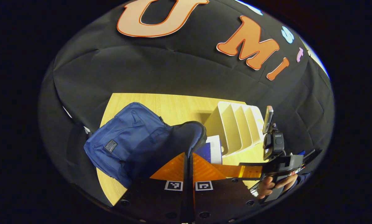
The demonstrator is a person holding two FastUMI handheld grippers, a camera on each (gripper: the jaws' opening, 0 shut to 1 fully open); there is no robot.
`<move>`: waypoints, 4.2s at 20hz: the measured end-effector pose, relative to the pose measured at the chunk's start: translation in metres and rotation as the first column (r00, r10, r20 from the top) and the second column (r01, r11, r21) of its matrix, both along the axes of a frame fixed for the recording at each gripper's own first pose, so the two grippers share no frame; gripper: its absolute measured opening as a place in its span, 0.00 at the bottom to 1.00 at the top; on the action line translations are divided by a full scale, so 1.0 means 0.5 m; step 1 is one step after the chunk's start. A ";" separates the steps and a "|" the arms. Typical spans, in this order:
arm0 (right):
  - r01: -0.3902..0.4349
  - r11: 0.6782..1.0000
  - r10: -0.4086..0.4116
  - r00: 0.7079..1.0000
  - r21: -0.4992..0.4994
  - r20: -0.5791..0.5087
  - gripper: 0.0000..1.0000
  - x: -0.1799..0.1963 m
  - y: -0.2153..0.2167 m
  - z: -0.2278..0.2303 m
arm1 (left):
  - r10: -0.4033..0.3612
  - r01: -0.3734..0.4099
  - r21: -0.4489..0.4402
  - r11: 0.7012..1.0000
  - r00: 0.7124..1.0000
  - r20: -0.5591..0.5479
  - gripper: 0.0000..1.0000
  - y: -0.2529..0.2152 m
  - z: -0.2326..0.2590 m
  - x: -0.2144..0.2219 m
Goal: Open the schoolbag, grab two books from the bookshelf and put them into the schoolbag.
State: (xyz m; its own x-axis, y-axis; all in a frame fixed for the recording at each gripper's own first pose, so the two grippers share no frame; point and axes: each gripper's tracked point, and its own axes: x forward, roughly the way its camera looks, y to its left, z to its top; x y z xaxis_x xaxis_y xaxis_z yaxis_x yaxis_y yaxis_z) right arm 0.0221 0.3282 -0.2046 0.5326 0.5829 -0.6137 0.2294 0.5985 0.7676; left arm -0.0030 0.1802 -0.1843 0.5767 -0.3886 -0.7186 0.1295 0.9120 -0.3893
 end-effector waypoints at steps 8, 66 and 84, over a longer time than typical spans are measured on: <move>0.093 0.995 -0.096 0.993 0.046 0.069 0.25 0.018 0.018 -0.003 | -0.046 0.046 -0.039 0.998 0.999 -0.017 0.01 -0.018 -0.001 -0.015; 0.389 0.655 0.119 0.793 -0.648 0.597 0.97 -0.079 -0.792 0.277 | 0.156 -0.221 0.081 0.972 0.863 0.481 0.97 -0.400 0.183 0.011; 0.611 0.605 0.121 0.563 -0.510 0.817 0.97 -0.179 -0.839 0.409 | 0.197 -0.365 0.036 0.930 0.580 0.790 0.94 -0.443 0.386 -0.070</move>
State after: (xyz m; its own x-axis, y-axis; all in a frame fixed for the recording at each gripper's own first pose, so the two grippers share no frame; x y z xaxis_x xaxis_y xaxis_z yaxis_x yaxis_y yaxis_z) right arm -0.0675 -0.0913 -0.0002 0.9975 -0.0656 -0.0264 0.0677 0.9939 0.0872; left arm -0.0380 -0.0414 0.0086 0.9997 -0.0257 0.0019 0.0258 0.9944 -0.1027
